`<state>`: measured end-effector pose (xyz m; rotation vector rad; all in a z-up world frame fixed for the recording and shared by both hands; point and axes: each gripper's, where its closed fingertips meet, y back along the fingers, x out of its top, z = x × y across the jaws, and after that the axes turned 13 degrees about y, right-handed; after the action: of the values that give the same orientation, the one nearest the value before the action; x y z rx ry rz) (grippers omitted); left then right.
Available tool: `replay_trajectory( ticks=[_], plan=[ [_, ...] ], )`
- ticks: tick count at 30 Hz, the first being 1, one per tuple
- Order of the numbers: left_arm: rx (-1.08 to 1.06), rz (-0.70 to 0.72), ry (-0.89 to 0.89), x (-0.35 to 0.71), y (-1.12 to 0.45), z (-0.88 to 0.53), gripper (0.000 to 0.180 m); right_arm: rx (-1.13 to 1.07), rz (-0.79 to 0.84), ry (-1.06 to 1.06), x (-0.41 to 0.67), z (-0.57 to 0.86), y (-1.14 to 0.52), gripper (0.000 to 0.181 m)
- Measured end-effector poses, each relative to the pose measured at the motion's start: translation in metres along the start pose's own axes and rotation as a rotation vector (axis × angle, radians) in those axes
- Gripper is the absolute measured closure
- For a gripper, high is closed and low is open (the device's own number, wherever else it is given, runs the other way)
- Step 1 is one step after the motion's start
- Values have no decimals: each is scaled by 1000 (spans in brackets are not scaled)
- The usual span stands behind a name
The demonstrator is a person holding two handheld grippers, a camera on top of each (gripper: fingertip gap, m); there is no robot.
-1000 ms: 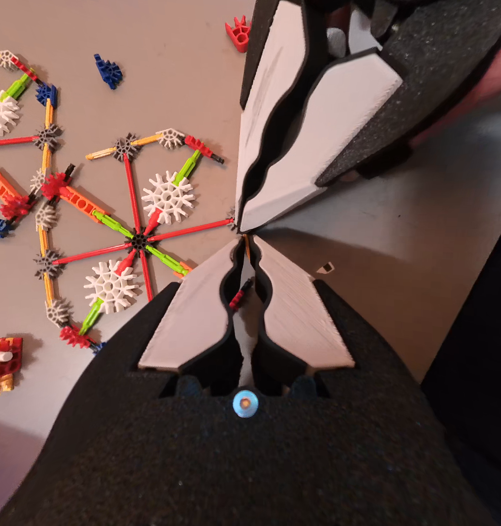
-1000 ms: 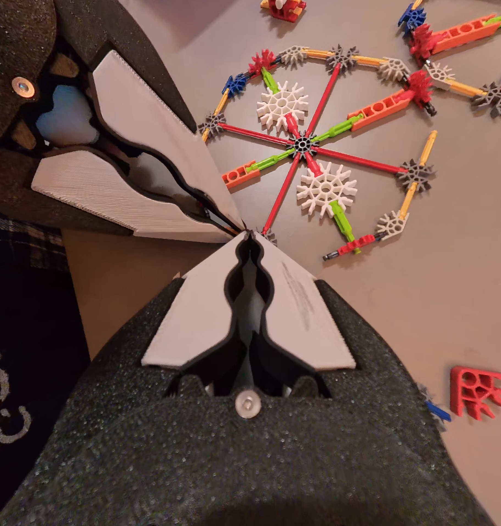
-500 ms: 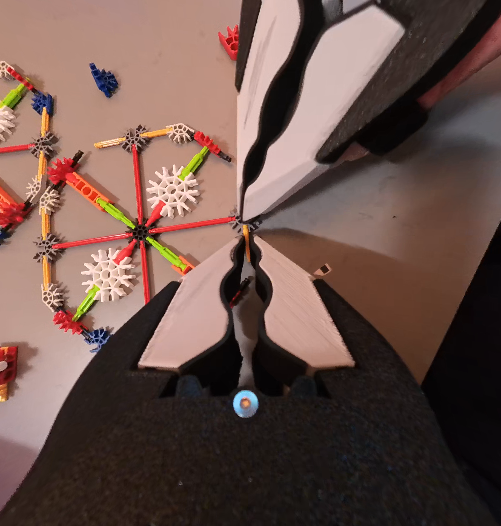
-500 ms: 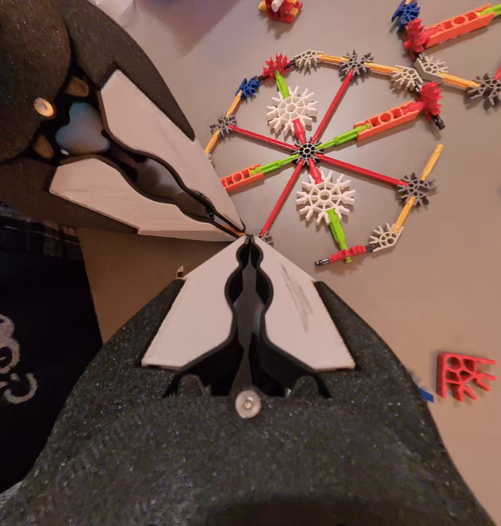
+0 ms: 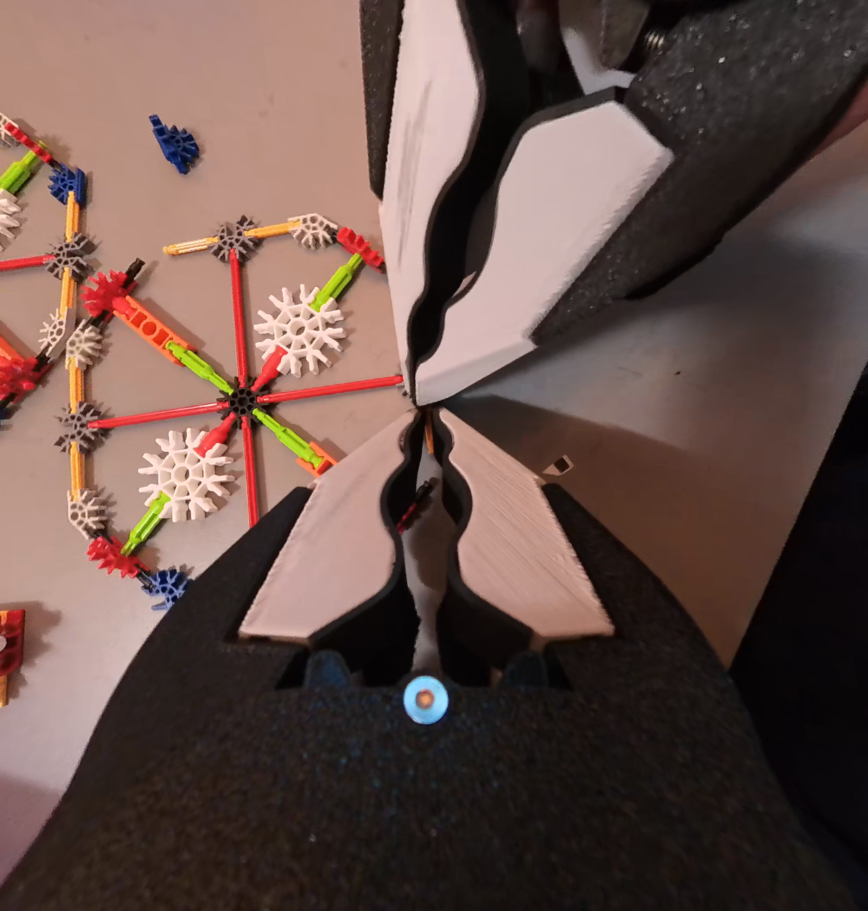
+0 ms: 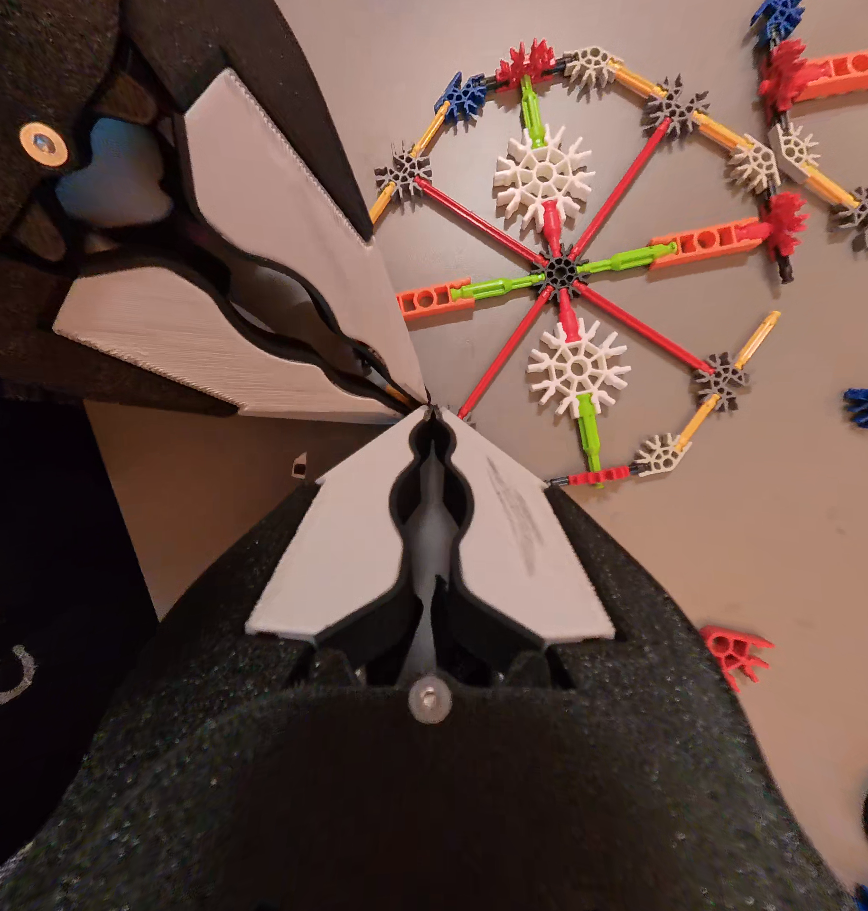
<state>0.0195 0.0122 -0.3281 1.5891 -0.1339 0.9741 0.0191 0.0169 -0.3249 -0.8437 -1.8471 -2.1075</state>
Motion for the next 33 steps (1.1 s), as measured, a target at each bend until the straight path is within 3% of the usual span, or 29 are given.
replay_trajectory(
  ticks=[1, 16, 23, 31, 33],
  plan=[
    [0, -1, -5, 0, 0, 0, 178, 3, -4, 1, 0, 0, 0, 181],
    [32, -62, -147, -1, -1, 1, 180, -52, 18, 48, -2, -1, -1, 181],
    [-25, -22, -22, -3, 5, -3, 178, 4, 206, -148, 13, 10, 23, 181],
    [-74, 52, 21, -10, 34, -10, 167, -58, 128, -97, -8, 9, 21, 181],
    [-65, 102, 31, -6, 49, -14, 167, -48, 175, -94, -3, 5, 23, 181]
  ],
)
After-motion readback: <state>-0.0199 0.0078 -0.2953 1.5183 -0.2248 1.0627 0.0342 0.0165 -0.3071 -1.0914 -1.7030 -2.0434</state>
